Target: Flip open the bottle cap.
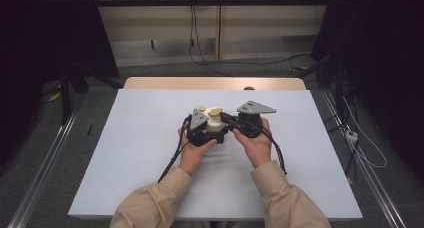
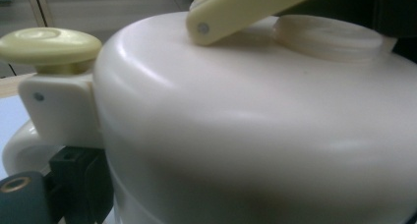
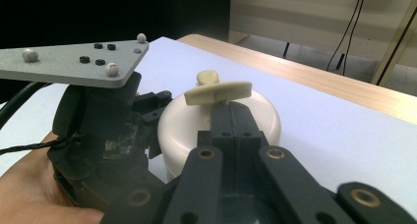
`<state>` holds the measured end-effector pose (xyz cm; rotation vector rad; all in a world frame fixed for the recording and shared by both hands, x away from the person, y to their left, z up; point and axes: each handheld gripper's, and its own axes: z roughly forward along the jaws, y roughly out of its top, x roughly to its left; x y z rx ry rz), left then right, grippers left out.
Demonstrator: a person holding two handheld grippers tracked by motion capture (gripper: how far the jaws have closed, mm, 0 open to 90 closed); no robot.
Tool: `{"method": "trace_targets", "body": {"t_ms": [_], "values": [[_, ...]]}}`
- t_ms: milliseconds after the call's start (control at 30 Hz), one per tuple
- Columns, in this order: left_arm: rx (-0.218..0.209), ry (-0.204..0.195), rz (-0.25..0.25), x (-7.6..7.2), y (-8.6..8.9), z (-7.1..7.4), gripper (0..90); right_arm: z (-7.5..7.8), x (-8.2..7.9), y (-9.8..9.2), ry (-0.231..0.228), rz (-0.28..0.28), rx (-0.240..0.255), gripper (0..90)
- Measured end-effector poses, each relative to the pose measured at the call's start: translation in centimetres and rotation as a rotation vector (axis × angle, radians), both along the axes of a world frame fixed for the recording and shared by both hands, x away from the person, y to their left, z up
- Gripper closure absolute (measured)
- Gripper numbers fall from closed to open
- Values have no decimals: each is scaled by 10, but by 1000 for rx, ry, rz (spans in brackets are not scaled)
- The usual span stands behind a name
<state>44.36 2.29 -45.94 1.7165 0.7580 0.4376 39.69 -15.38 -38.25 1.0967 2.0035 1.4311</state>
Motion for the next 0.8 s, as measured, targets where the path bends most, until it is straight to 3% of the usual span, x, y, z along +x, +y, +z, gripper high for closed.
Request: {"method": "trace_targets", "body": {"t_ms": [800], "values": [[-1,1,1,0,0,0,59,4,4,2,-17,0,11,900]]}}
